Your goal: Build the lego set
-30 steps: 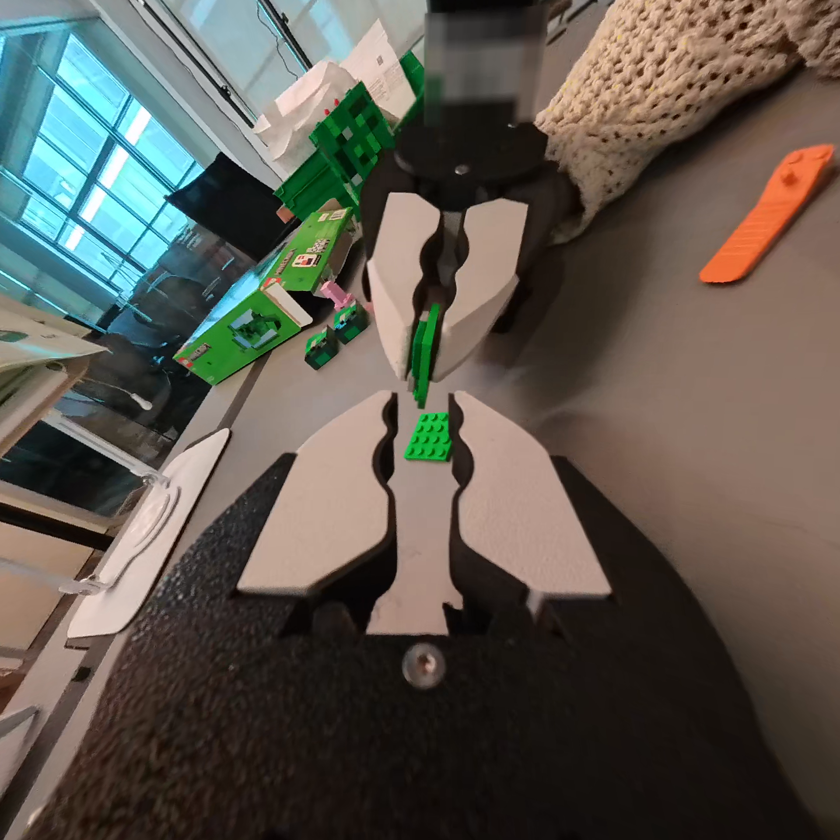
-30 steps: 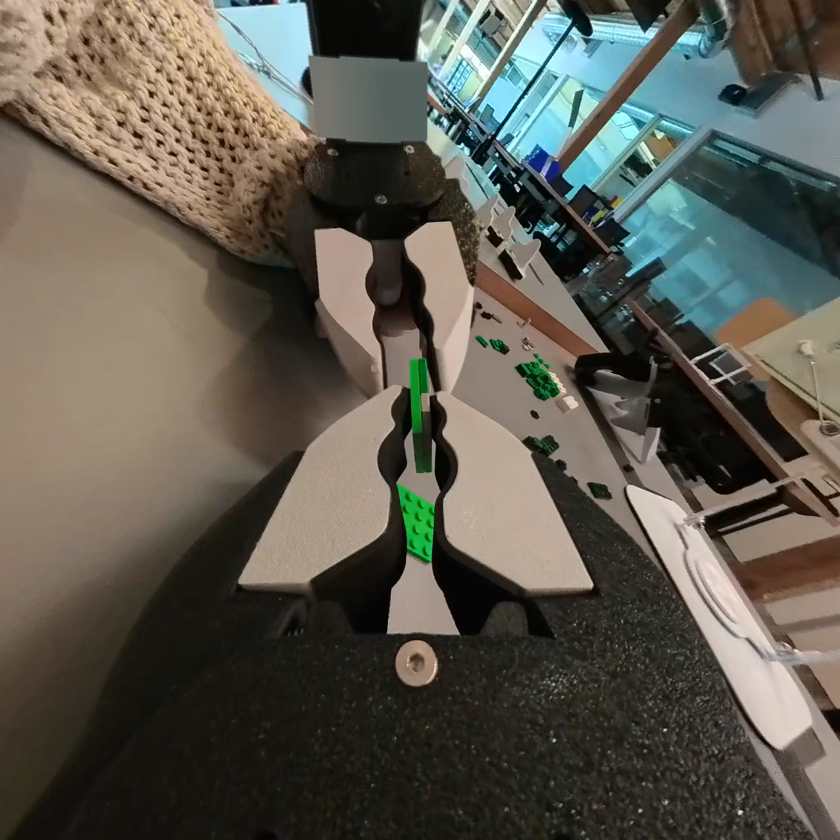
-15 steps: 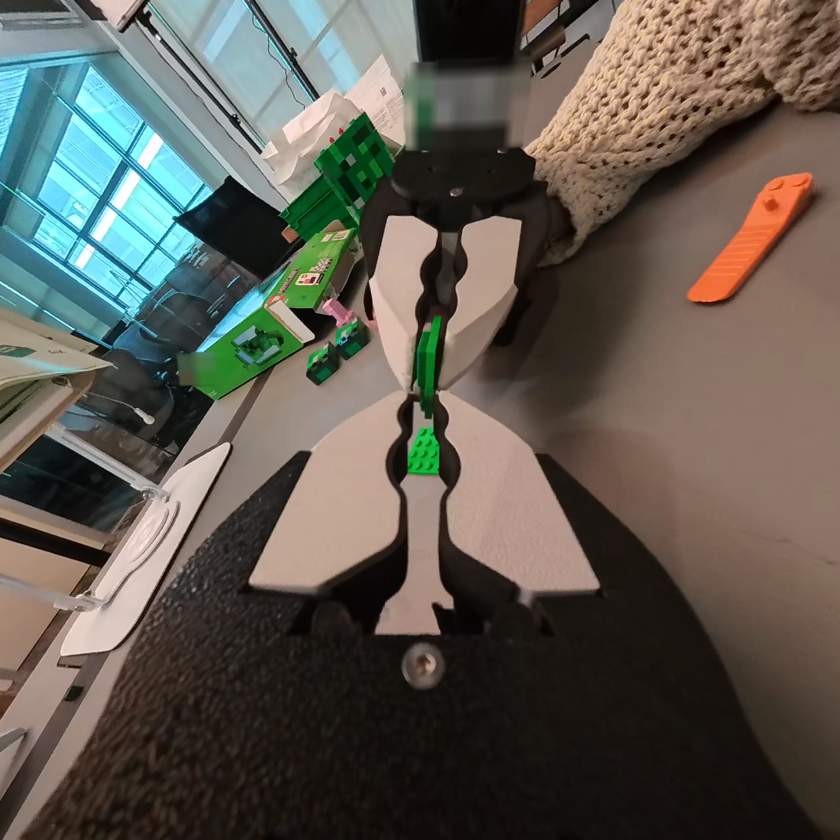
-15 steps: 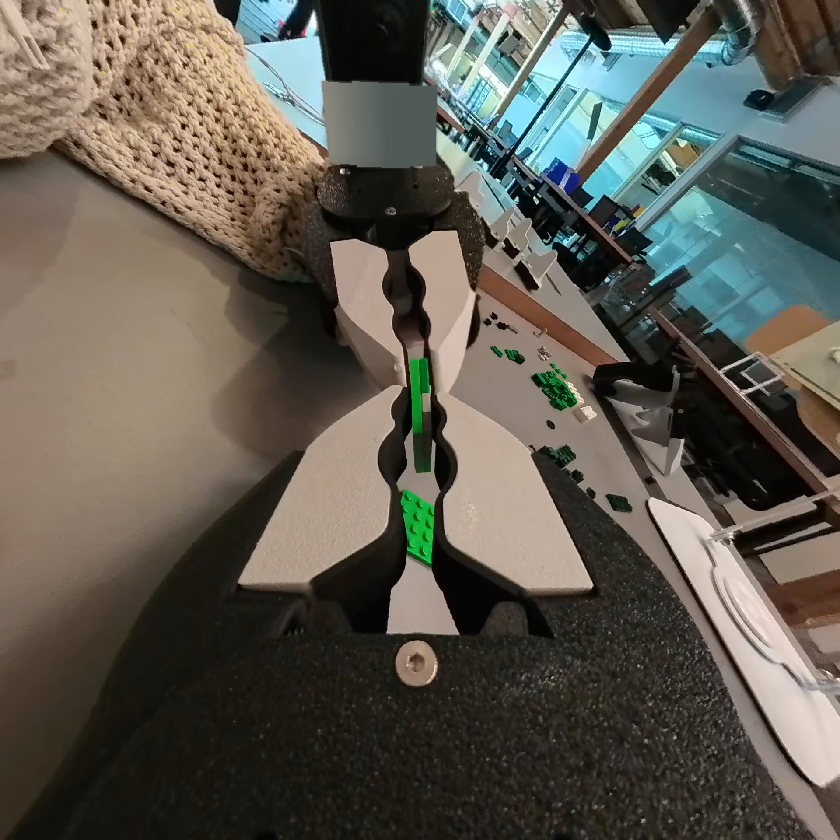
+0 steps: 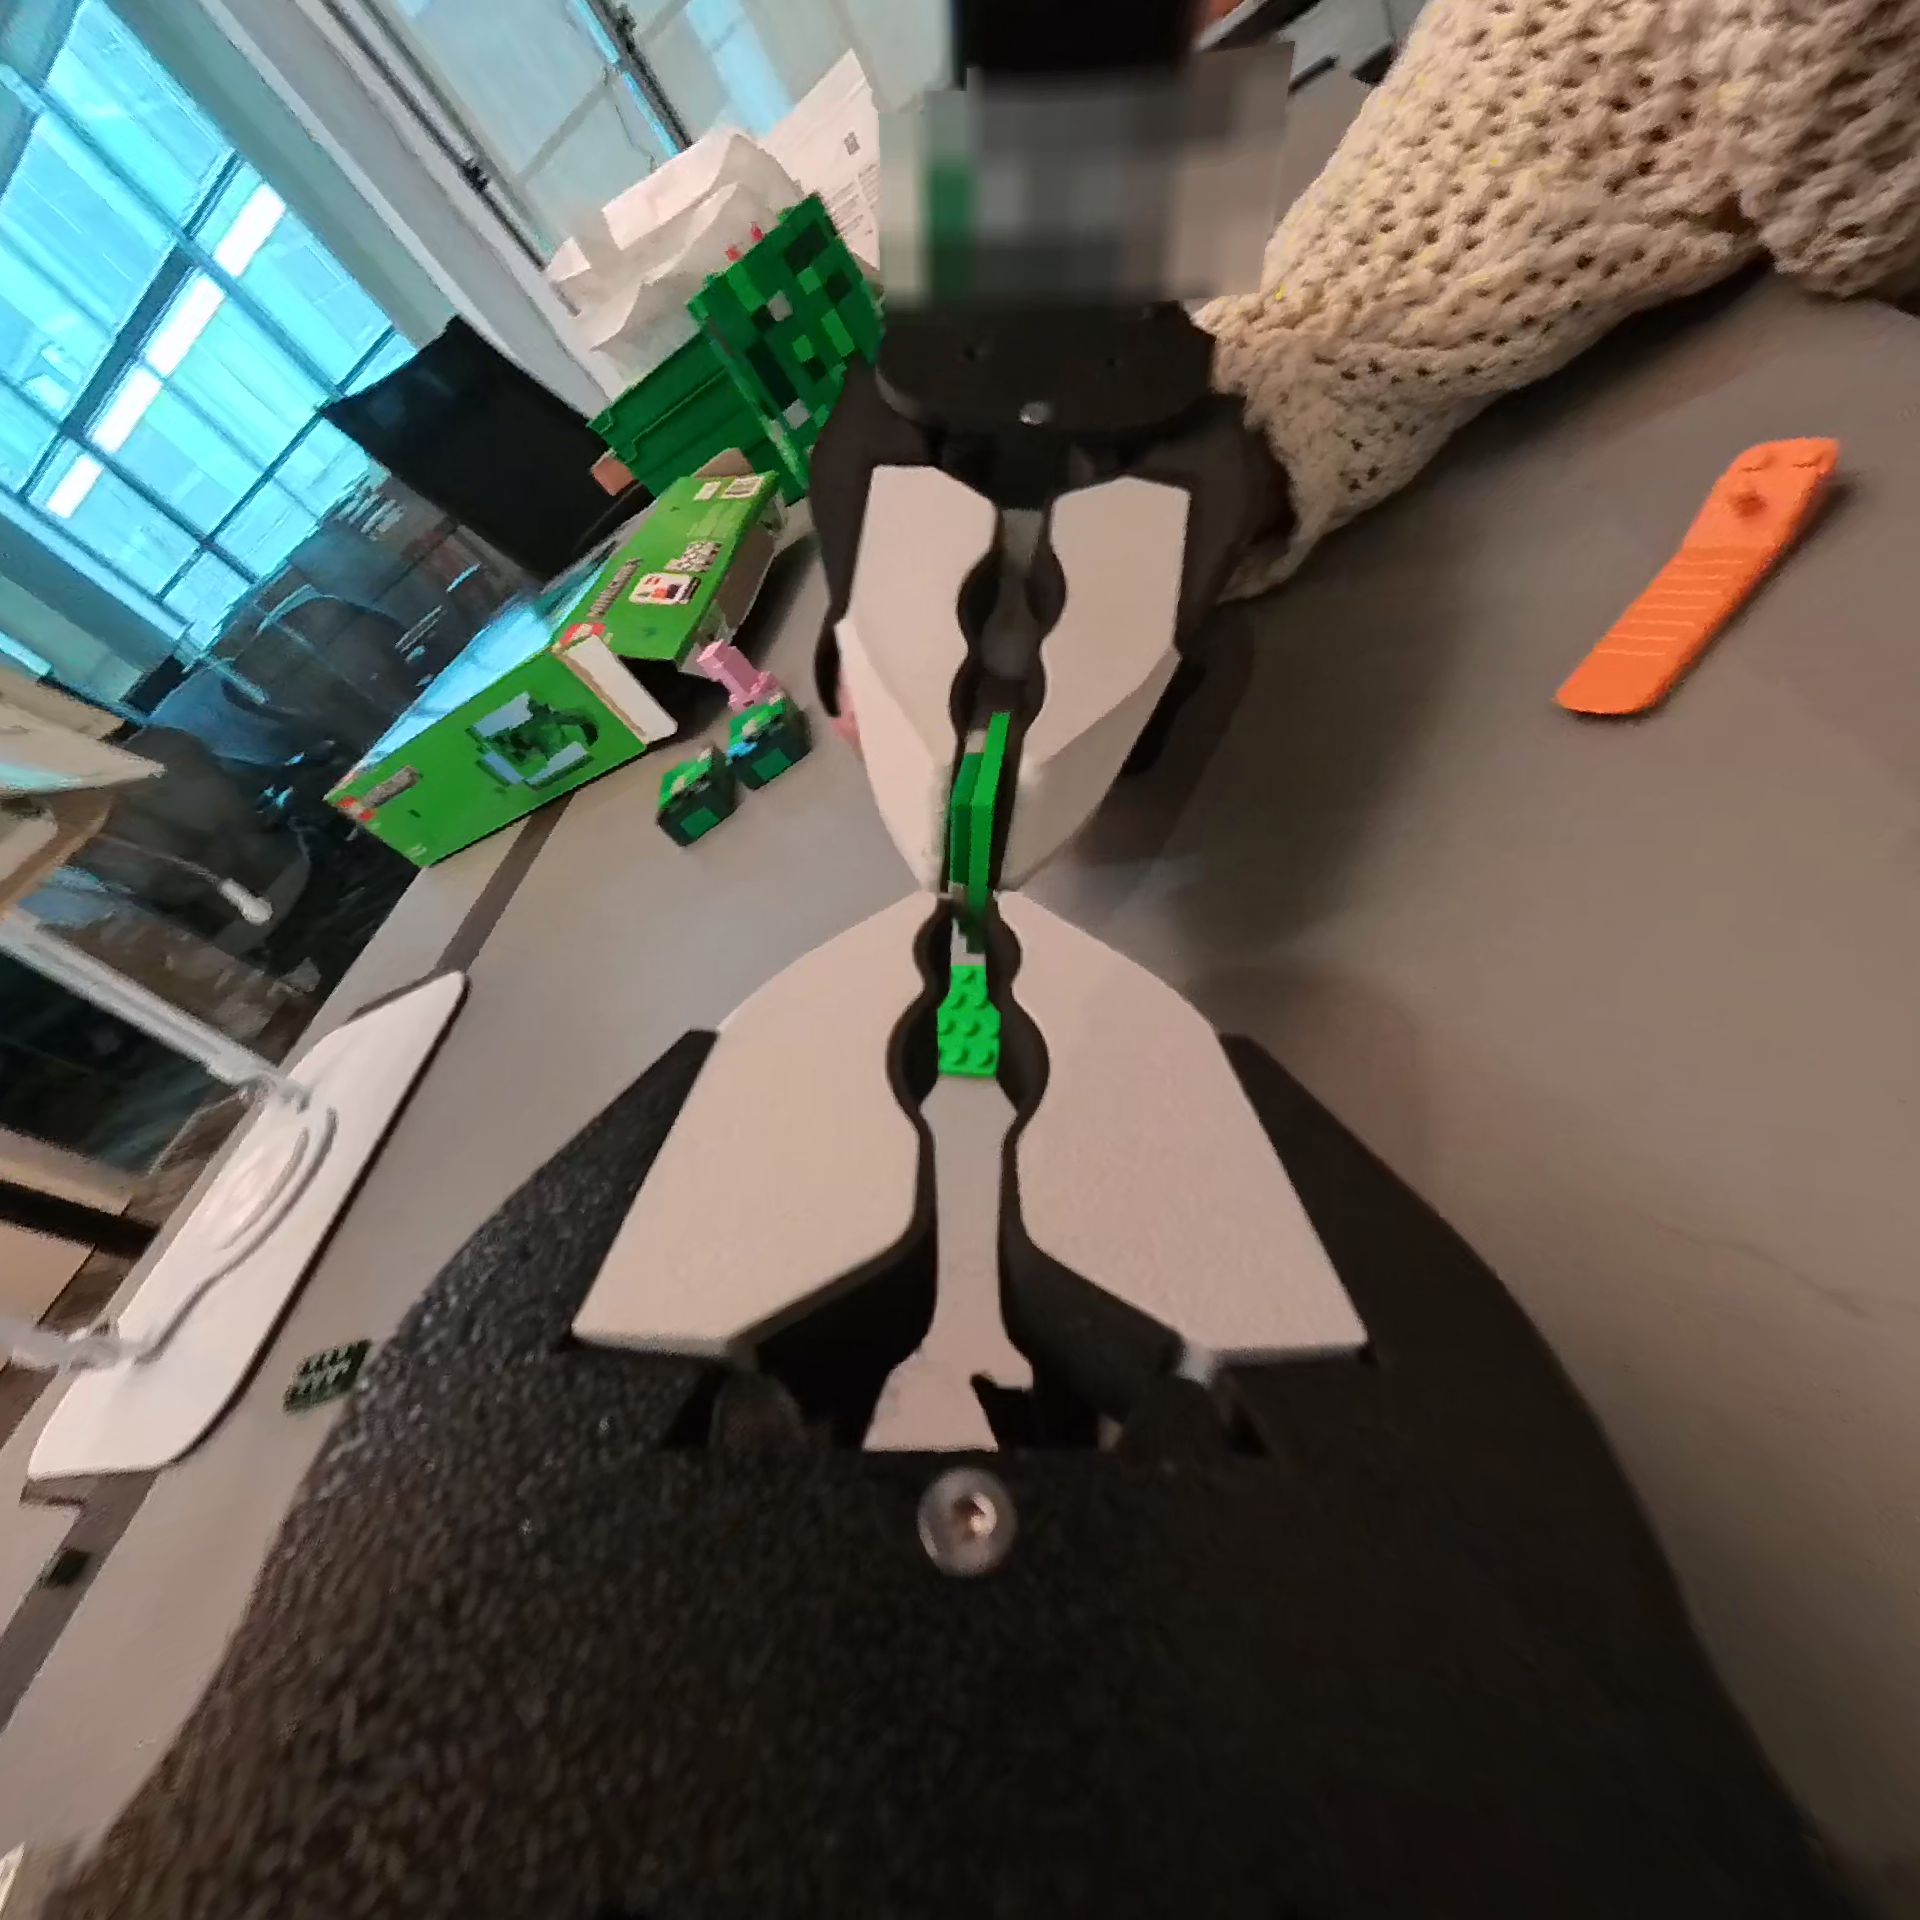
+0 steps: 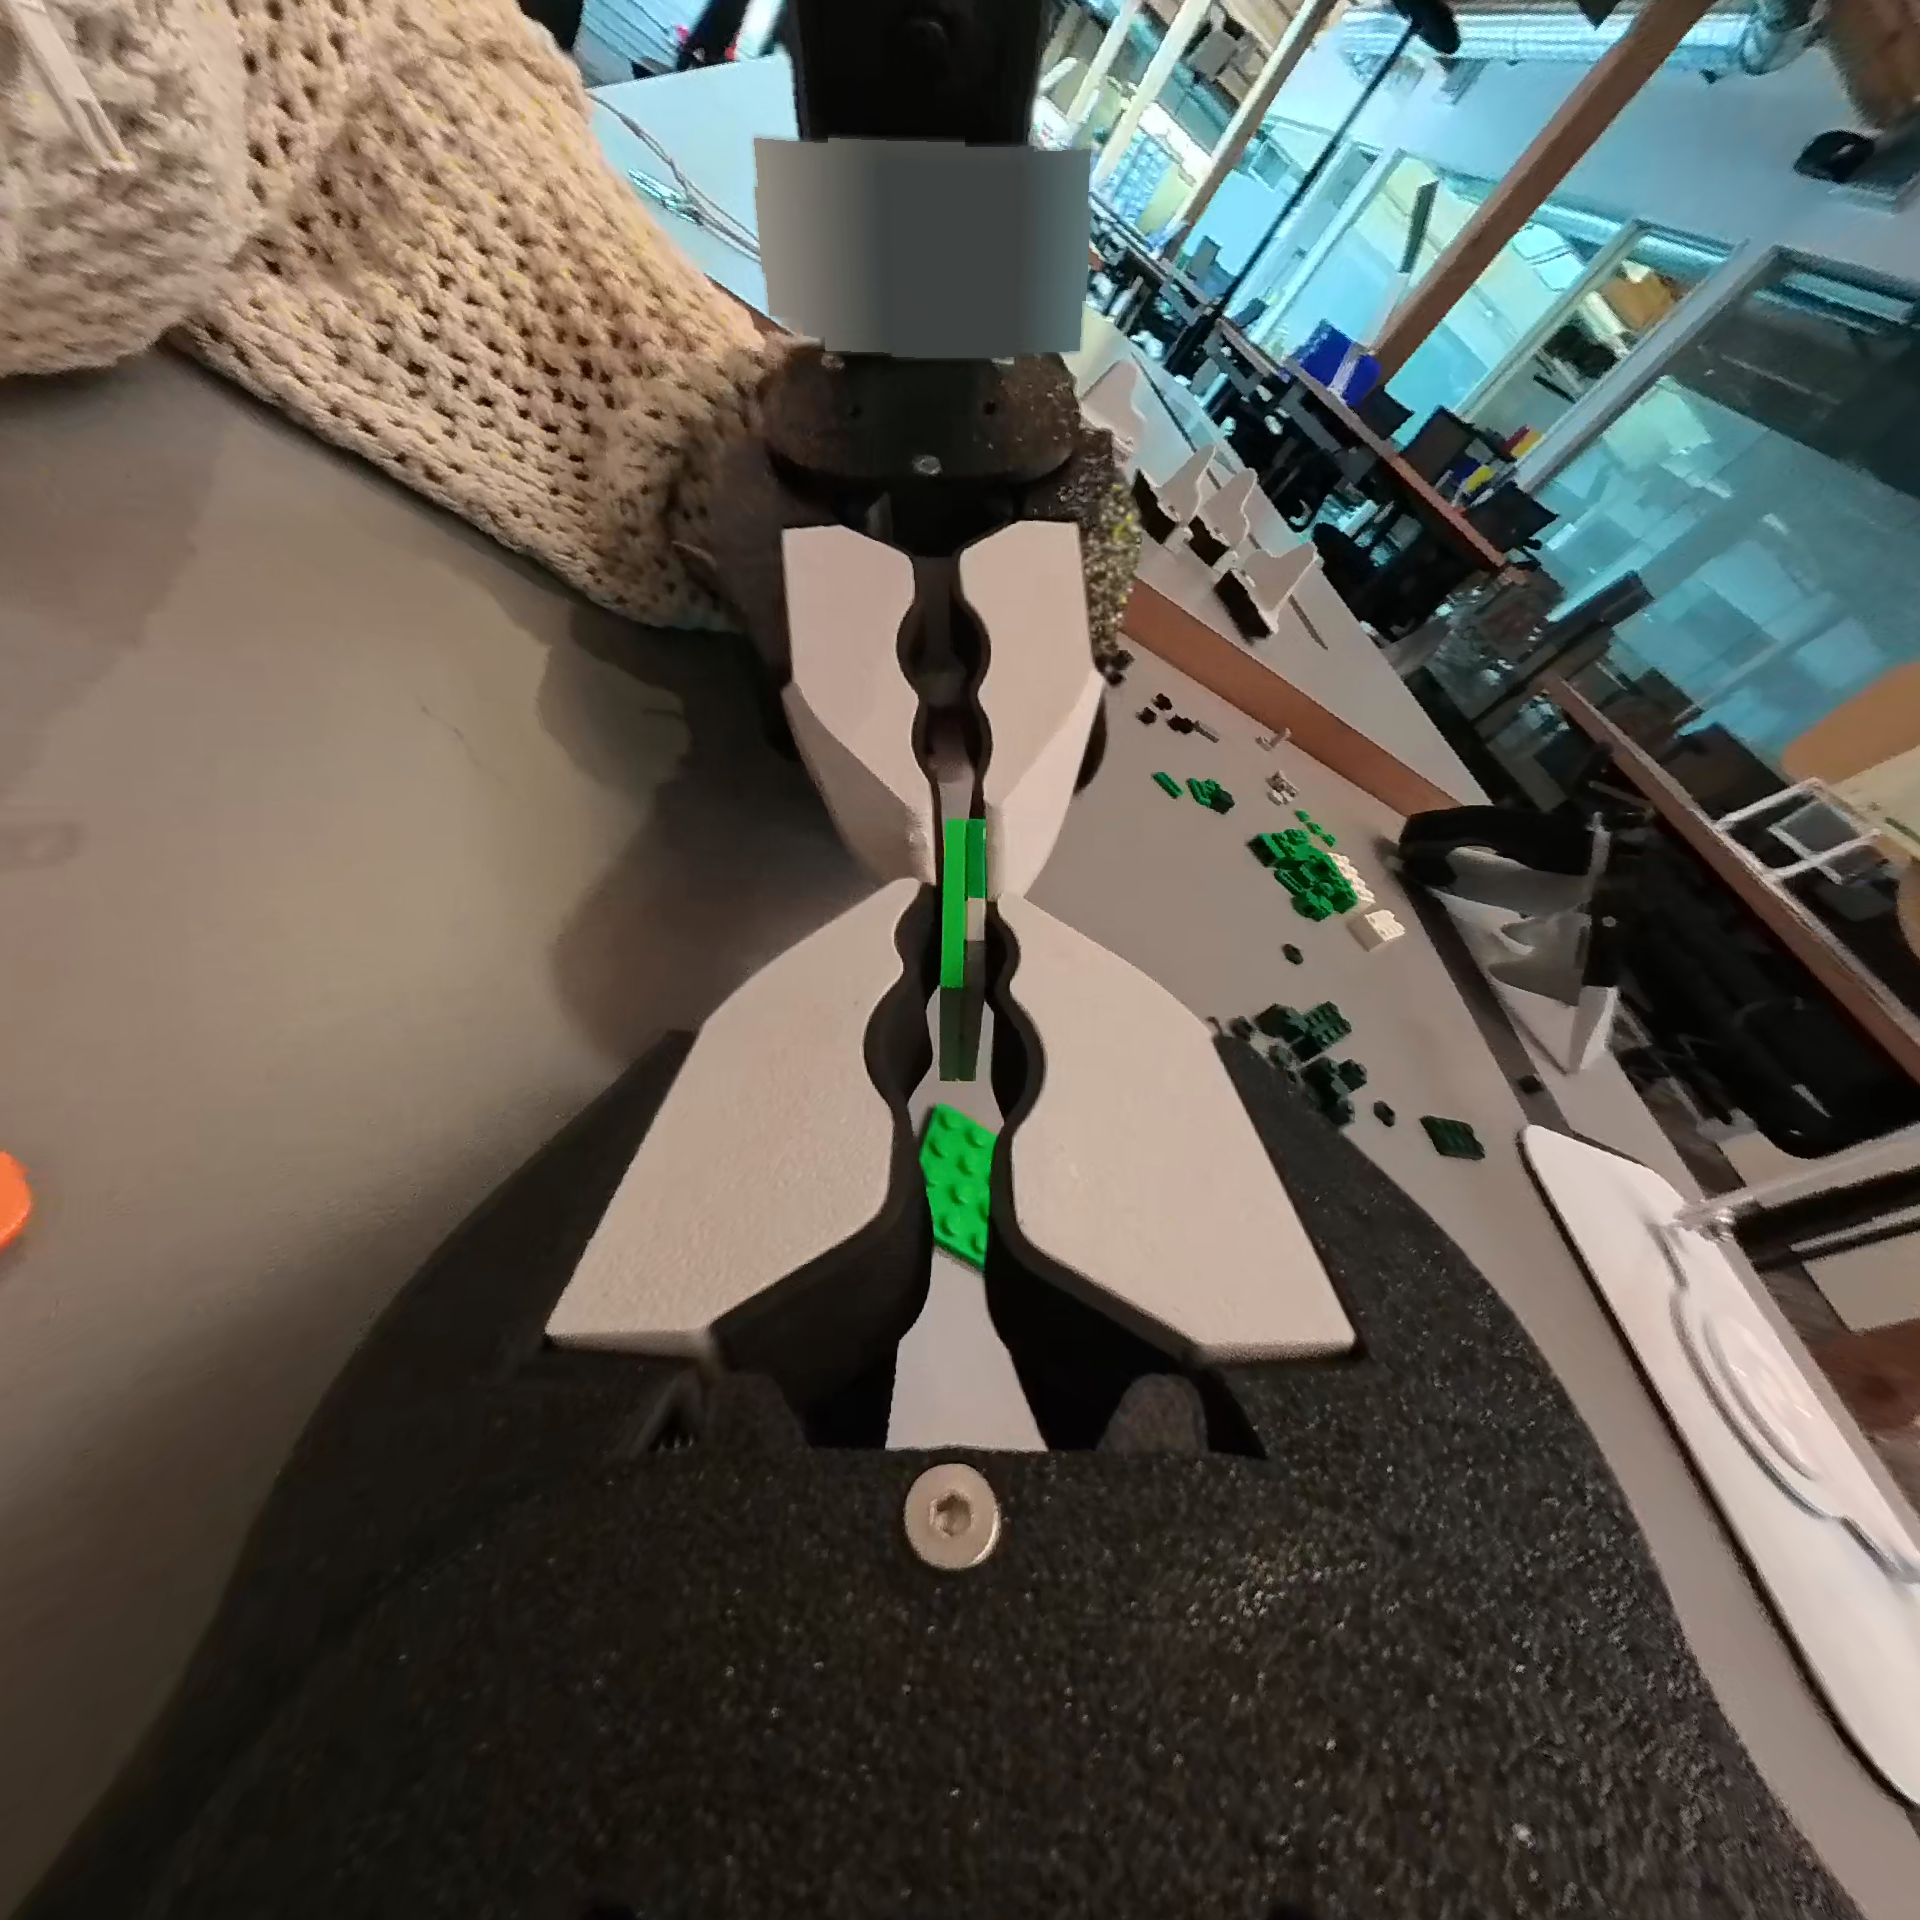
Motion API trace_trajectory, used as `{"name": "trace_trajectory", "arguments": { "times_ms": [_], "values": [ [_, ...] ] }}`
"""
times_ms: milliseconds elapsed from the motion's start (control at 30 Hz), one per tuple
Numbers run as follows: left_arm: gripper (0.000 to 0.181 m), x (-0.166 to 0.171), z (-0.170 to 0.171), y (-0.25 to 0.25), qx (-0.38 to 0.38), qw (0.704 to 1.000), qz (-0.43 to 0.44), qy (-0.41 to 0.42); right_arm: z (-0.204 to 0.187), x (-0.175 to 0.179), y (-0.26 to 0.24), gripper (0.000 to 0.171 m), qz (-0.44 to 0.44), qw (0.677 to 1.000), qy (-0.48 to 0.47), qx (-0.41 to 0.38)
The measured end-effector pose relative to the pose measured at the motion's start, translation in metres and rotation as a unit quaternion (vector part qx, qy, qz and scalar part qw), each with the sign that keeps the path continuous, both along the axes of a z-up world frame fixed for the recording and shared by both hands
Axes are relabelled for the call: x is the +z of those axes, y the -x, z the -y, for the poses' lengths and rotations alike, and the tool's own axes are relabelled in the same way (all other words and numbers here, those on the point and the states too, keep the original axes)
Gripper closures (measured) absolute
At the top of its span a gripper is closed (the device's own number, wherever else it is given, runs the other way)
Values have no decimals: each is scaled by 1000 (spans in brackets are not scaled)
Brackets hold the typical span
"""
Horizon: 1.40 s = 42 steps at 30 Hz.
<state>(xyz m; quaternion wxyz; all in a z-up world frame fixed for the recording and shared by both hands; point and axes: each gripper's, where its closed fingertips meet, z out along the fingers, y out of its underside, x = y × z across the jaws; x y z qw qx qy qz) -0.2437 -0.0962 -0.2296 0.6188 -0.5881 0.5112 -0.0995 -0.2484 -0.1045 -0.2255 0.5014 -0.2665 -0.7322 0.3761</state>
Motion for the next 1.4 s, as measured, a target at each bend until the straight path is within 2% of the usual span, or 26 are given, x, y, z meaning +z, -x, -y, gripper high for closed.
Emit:
{"name": "trace_trajectory", "arguments": {
  "times_ms": [67, 133, 267, 367, 567, 800, 900, 1400],
  "values": [
    [174, 3, -6, 3, 26, 1000, 11, -2, -6, 3, 2, 165, -25, 999, -36, -21],
    [159, 8, -7, 7, 32, 999, 33, 2, -12, 10, 4, 165, -68, 990, -108, -54],
    [141, 21, -6, 10, 18, 992, 110, 59, -14, 19, 5, 165, -132, 944, -283, -102],
    [138, 28, -2, 8, -12, 981, 160, 107, -8, 23, 5, 165, -159, 911, -363, -112],
    [142, 33, 6, 3, -49, 968, 198, 149, -3, 25, 6, 165, -168, 883, -425, -110],
    [143, 28, 7, -2, -45, 971, 178, 156, -2, 31, 5, 165, -180, 876, -430, -119],
    [147, 28, 7, -1, -45, 968, 182, 164, -1, 31, 6, 165, -181, 876, -432, -118],
    [148, 28, 10, -1, -58, 963, 189, 184, 1, 30, 5, 165, -181, 875, -434, -114]
  ]
}}
